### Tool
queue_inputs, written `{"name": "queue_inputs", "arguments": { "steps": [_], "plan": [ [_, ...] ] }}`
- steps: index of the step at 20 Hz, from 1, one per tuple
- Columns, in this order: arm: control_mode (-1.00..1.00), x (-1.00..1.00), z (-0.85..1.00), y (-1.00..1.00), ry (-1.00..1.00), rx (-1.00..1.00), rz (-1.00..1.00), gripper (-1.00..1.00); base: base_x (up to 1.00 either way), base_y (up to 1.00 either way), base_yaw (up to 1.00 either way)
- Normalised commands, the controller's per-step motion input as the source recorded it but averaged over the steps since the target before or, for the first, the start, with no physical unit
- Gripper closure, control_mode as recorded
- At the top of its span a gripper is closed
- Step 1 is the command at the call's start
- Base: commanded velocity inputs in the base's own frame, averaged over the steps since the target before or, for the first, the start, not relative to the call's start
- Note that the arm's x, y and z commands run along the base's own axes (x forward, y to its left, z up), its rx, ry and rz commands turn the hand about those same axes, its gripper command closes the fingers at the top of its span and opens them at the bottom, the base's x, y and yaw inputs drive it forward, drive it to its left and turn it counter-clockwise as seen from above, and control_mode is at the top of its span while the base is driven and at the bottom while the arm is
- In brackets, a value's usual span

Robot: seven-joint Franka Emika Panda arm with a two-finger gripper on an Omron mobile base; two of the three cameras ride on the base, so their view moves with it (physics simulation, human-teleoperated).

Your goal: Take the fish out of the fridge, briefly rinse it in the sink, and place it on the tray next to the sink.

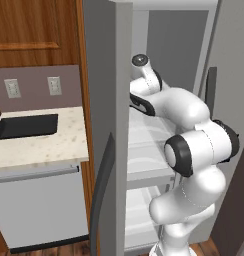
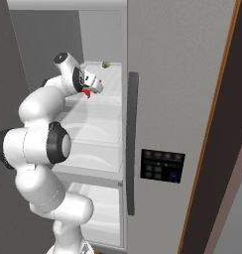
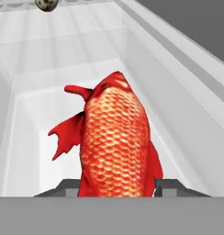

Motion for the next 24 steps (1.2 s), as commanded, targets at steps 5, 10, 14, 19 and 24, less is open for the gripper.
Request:
{"name": "queue_inputs", "arguments": {
  "steps": [5, 10, 14, 19, 24],
  "plan": [
    [-1.00, -0.20, 0.26, 0.12, -0.05, 0.00, -0.03, 1.00, 0.00, 0.00, 0.00],
    [-1.00, -0.93, 0.91, 0.31, -0.17, 0.00, -0.19, 1.00, 0.00, 0.00, 0.00],
    [-1.00, -1.00, 0.16, 0.03, -0.16, 0.00, -0.28, 1.00, 0.00, 0.00, 0.00],
    [-1.00, -1.00, -0.26, 0.00, -0.15, 0.00, -0.27, 1.00, 0.00, 0.00, 0.00],
    [-1.00, -1.00, -0.39, 0.00, -0.18, 0.00, -0.10, 1.00, 0.00, 0.00, 0.00]
  ]
}}
